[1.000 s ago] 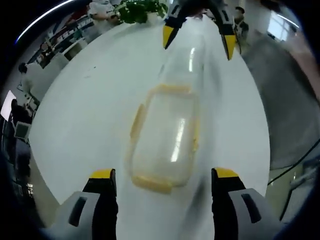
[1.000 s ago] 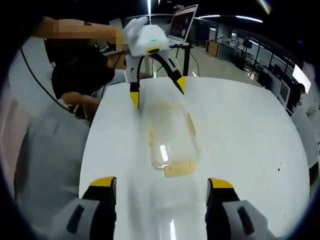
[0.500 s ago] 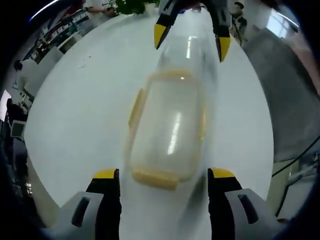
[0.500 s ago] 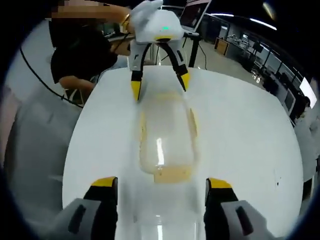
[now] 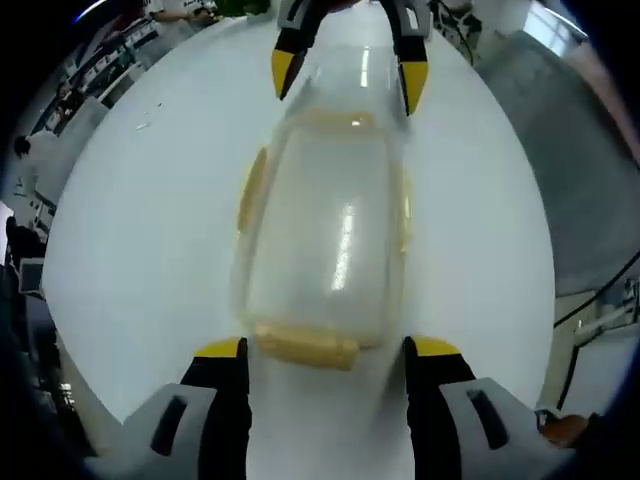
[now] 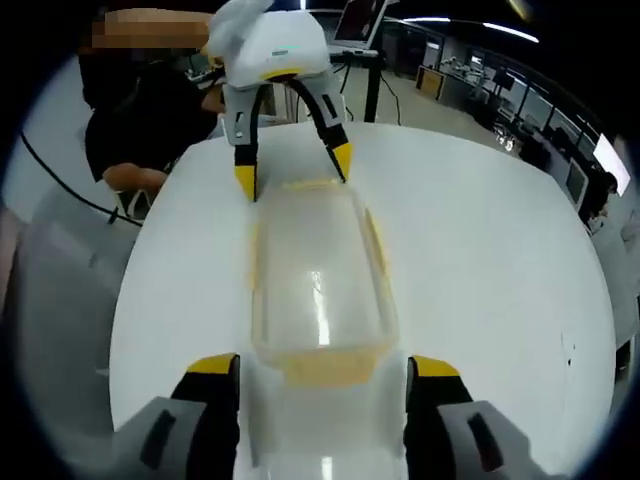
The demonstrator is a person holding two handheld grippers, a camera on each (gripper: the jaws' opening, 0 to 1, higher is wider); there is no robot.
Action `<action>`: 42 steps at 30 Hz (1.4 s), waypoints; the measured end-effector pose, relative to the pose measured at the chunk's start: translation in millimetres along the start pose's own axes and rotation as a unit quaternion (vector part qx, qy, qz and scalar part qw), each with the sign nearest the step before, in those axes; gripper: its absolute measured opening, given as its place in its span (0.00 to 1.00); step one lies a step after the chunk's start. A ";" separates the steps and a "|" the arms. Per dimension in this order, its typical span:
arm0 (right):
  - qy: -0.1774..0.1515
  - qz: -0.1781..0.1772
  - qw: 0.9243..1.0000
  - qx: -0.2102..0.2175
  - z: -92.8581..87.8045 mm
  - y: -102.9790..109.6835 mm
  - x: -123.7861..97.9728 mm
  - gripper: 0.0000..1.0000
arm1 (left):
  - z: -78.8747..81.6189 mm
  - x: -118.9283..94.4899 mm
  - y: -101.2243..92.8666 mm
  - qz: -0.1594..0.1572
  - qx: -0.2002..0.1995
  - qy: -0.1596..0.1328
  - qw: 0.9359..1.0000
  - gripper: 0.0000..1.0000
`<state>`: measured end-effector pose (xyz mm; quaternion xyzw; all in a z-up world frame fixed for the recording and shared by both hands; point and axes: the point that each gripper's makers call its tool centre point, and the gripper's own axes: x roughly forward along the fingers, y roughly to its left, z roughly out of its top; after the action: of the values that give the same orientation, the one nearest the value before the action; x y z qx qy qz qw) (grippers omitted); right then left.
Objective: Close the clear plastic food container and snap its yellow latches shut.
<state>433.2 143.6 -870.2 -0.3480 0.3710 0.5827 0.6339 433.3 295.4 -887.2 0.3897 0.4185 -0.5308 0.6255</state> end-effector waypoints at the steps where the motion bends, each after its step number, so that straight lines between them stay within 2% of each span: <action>1: 0.002 -0.001 1.000 -0.007 -0.1 0.5 1.2 0.66 | -0.7 -0.4 1.2 0.001 0.001 0.002 1.000 0.62; 4: 0.000 0.009 1.000 -0.004 1.4 3.9 4.2 0.66 | -1.5 0.2 4.2 0.004 -0.005 0.004 1.000 0.65; 7: 0.015 0.005 1.000 -0.014 -4.6 1.3 8.3 0.65 | -2.1 0.5 0.0 -0.012 -0.012 0.000 1.000 0.61; 11: 0.025 0.007 1.000 -0.017 -9.0 1.7 12.4 0.64 | -2.6 0.7 0.7 -0.014 -0.016 -0.004 1.000 0.61; 14: 0.023 0.017 0.999 -0.024 -7.8 4.3 16.3 0.60 | -2.6 0.7 0.0 -0.014 -0.016 -0.004 1.000 0.61; 16: 0.033 0.026 0.999 -0.026 -11.4 7.7 20.7 0.58 | -2.8 0.7 0.2 -0.014 -0.016 -0.005 1.000 0.61; 17: 0.029 0.019 0.998 -0.043 -9.4 4.8 19.9 0.58 | -2.9 0.5 0.2 -0.014 -0.016 -0.006 1.000 0.61; 18: 0.030 0.023 0.999 -0.030 -8.7 5.9 19.2 0.57 | -3.1 0.4 0.5 -0.014 -0.016 -0.007 1.000 0.61; 24: 0.021 0.016 0.999 -0.021 -7.0 0.4 18.6 0.50 | -1.6 0.3 -0.6 -0.016 -0.009 -0.009 1.000 0.61; 29: 0.017 0.020 0.999 -0.027 -8.3 -1.1 17.5 0.45 | -1.3 1.1 -0.1 -0.019 -0.007 -0.010 1.000 0.61; 32: 0.013 0.020 0.999 -0.031 -8.8 -2.8 16.2 0.38 | 0.0 1.0 -1.7 -0.019 -0.004 -0.004 1.000 0.61; 40: 0.014 0.022 0.999 -0.030 -8.5 -1.5 17.9 0.37 | -0.9 -1.6 1.6 -0.027 0.024 0.018 0.999 0.51; 42: 0.013 0.021 0.999 -0.028 -8.6 -2.1 18.1 0.37 | -2.0 -1.9 3.5 -0.030 0.039 0.033 0.998 0.49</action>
<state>435.6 144.7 -890.2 -0.3657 0.3701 0.6017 0.6060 436.3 298.3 -886.1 0.4186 0.4293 -0.5518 0.5796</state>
